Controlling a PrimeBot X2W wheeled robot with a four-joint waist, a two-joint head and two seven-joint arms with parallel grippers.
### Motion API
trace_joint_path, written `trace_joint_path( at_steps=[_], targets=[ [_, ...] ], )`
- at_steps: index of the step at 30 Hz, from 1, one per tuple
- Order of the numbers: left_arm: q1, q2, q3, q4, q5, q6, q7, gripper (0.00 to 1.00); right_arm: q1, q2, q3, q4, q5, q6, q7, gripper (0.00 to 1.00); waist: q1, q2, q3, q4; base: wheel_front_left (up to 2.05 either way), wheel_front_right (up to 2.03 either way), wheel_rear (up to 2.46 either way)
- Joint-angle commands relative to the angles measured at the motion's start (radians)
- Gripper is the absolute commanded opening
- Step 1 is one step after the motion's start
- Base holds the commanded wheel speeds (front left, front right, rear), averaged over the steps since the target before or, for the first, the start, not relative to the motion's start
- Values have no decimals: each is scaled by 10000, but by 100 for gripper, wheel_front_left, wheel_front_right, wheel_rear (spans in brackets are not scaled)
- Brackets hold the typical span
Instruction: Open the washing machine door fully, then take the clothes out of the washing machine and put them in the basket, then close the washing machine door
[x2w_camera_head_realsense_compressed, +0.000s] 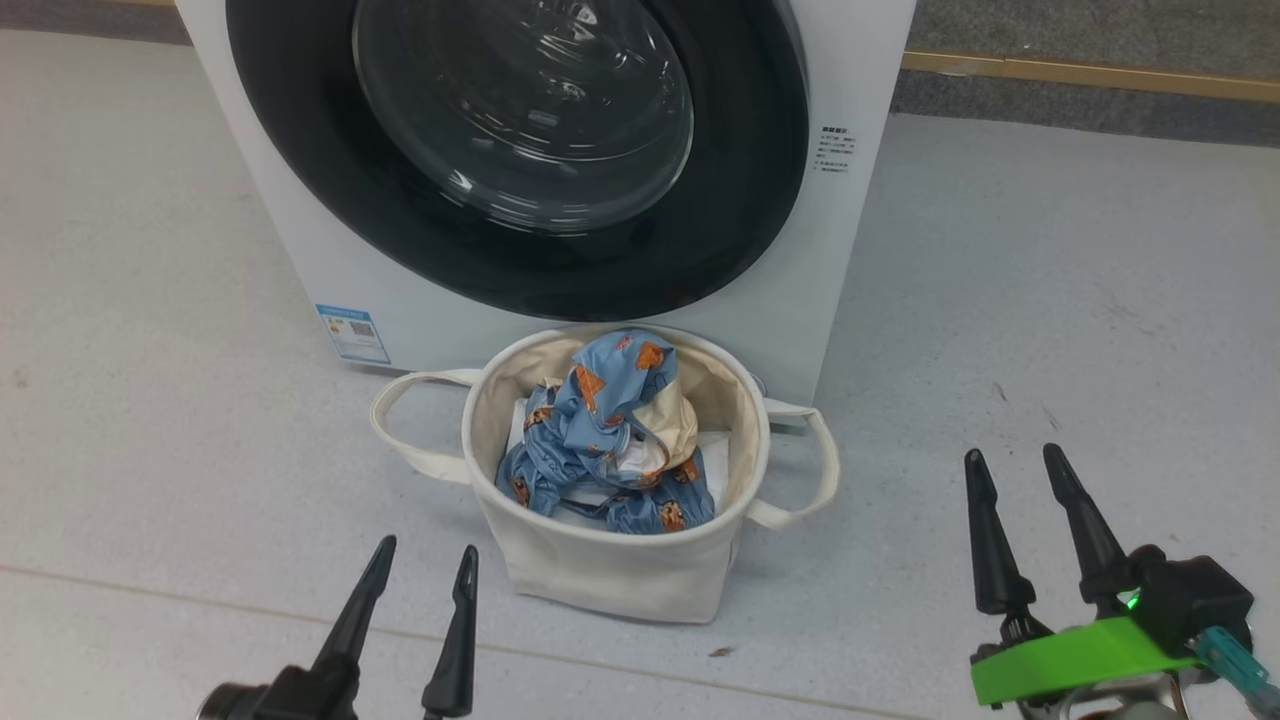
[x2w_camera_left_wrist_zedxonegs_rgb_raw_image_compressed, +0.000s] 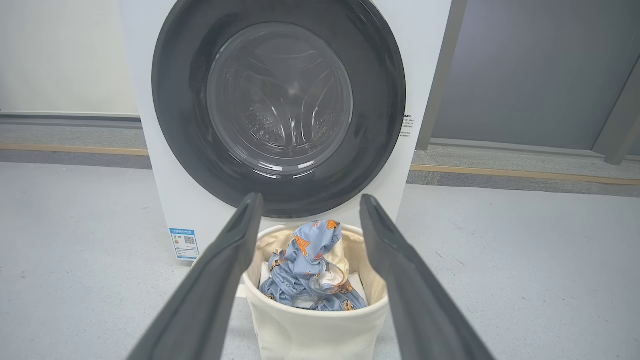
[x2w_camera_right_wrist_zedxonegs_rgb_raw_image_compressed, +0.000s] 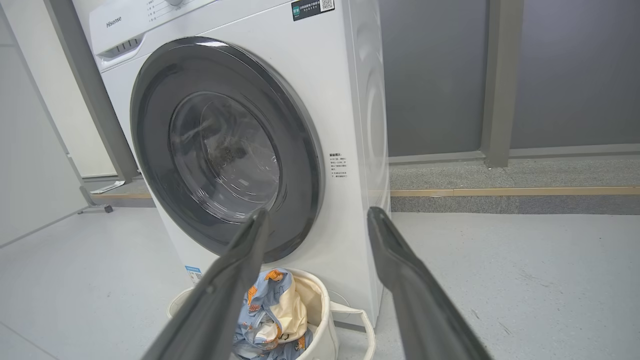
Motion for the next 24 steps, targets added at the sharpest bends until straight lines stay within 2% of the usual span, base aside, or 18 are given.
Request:
trace_joint_path(
  at_steps=[1, 24],
  targets=[
    [-257, -34, 348, -288, -88, 25, -49, 100, -286, -22, 213, -294, 58, 0, -38, 100, 0, -1, 3, 10, 0, 0, 0],
    [-297, -35, 286, -256, -515, 42, -49, 100, -319, -22, 255, -244, -25, 0, -38, 100, 0, -1, -29, 38, 0, 0, 0]
  ],
)
